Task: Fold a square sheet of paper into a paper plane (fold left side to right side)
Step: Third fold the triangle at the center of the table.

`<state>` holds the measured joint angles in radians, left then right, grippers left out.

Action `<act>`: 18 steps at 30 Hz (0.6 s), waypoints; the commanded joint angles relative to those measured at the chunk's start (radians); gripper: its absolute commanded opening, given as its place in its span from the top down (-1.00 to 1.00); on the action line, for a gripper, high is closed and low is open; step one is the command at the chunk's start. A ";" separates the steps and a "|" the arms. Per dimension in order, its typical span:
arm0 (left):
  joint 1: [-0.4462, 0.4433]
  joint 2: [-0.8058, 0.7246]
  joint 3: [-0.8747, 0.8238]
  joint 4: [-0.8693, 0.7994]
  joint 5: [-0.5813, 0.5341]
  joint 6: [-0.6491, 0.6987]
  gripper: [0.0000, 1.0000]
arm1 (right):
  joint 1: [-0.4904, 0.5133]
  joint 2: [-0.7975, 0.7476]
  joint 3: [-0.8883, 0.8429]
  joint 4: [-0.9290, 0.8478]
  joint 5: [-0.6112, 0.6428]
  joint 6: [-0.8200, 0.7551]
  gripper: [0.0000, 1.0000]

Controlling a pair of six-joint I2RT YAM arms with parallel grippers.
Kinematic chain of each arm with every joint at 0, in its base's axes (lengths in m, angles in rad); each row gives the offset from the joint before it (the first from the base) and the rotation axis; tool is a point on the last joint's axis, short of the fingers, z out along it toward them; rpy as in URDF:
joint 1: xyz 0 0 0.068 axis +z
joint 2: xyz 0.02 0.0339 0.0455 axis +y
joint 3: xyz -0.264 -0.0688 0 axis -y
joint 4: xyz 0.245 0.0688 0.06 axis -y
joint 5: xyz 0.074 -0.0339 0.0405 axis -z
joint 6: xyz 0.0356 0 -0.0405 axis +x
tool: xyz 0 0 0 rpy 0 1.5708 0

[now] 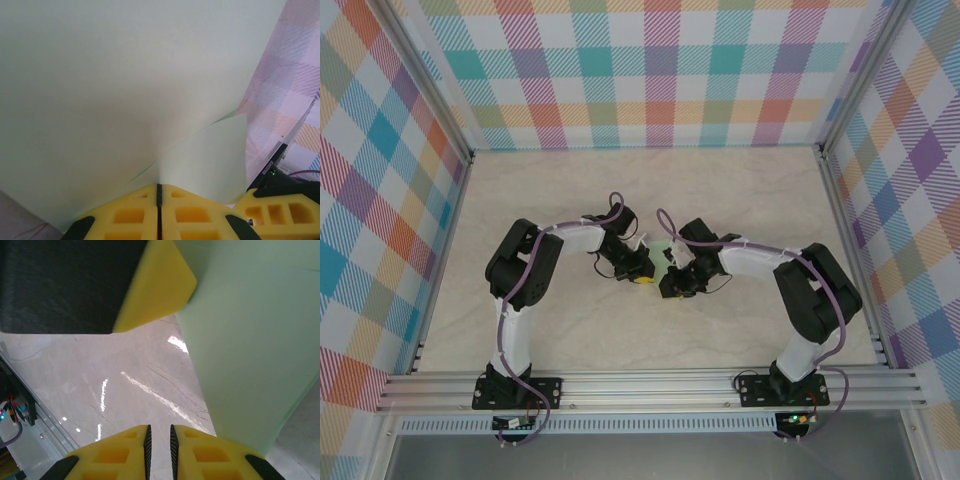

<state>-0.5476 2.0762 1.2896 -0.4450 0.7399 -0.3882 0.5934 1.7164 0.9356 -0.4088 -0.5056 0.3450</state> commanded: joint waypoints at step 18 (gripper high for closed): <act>-0.010 0.027 -0.008 -0.046 -0.068 0.020 0.85 | -0.029 0.055 -0.017 0.031 -0.002 0.048 0.60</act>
<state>-0.5476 2.0762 1.2896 -0.4450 0.7399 -0.3878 0.5709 1.7473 0.9344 -0.3843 -0.5056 0.3855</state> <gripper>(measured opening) 0.077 0.199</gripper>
